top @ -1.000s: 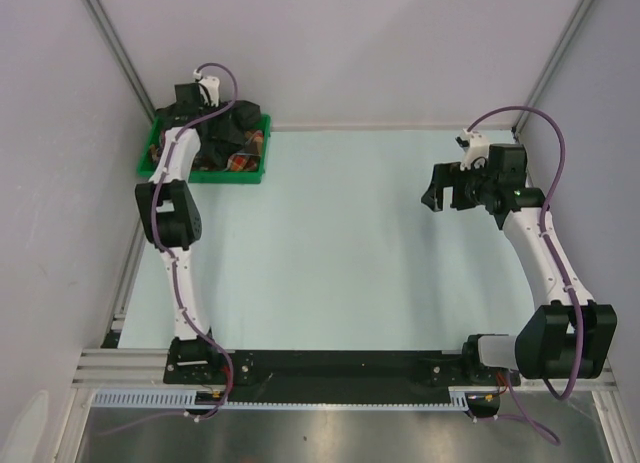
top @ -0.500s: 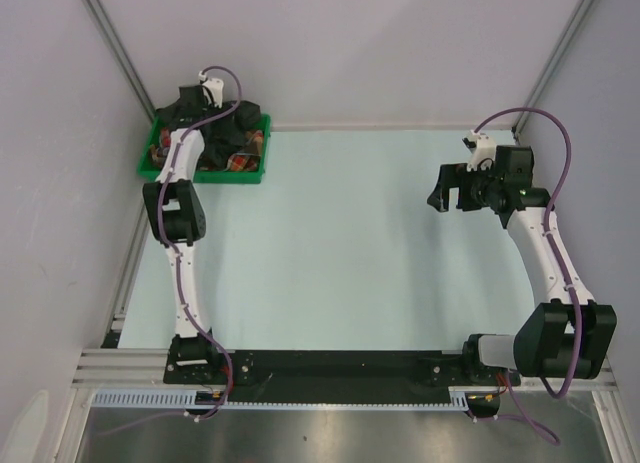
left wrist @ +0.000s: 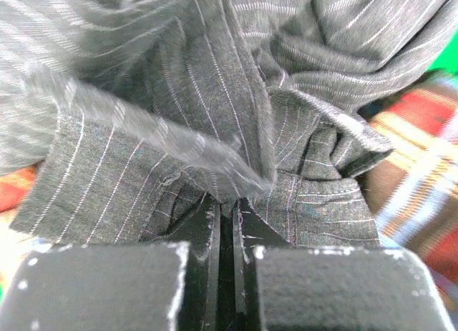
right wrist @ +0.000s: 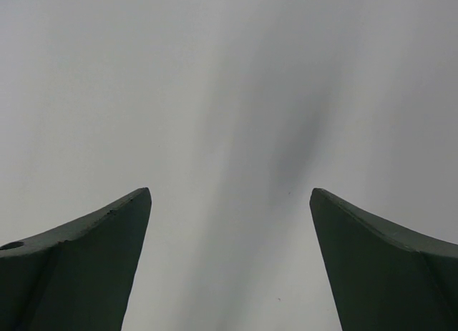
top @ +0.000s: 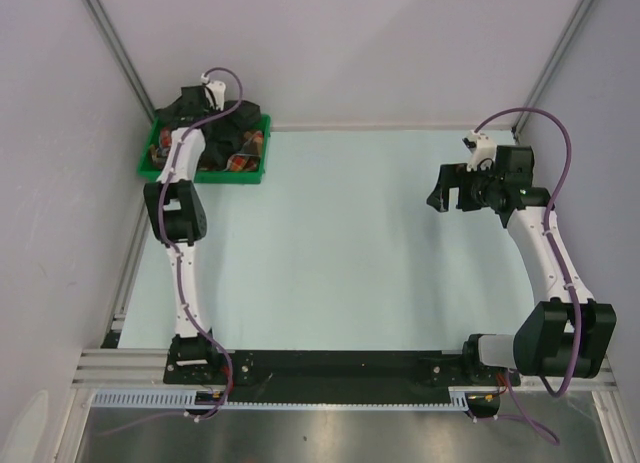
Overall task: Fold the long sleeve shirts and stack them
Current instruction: Grab the shirt from the pile
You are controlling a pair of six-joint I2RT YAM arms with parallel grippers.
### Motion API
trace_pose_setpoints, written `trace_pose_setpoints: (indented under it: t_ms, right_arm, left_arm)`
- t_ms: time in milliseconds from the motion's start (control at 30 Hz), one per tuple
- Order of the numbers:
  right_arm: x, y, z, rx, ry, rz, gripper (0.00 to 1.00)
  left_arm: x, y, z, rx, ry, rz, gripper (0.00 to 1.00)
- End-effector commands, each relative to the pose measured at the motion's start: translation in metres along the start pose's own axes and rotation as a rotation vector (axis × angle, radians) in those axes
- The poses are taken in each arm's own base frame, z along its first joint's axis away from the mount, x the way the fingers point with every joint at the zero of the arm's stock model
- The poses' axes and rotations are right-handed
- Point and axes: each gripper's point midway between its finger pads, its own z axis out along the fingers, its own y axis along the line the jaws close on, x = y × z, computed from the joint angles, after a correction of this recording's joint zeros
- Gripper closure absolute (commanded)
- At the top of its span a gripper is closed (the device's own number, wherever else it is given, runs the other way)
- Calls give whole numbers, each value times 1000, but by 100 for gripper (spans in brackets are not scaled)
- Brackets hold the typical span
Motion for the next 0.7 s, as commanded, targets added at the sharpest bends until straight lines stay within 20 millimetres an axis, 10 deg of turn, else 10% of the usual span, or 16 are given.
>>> trace_pose_setpoints:
  t_ms: [0, 367, 667]
  right_arm:
    - [-27, 7, -9, -28, -67, -17, 0]
    - [-43, 14, -21, -45, -122, -19, 0]
    - [-54, 17, -36, -52, -165, -25, 0]
  left_arm:
    - [-168, 34, -153, -17, -417, -68, 100]
    - [-274, -1, -356, 102, -798, -66, 100]
    - [-310, -115, -529, 451, -1066, -54, 100]
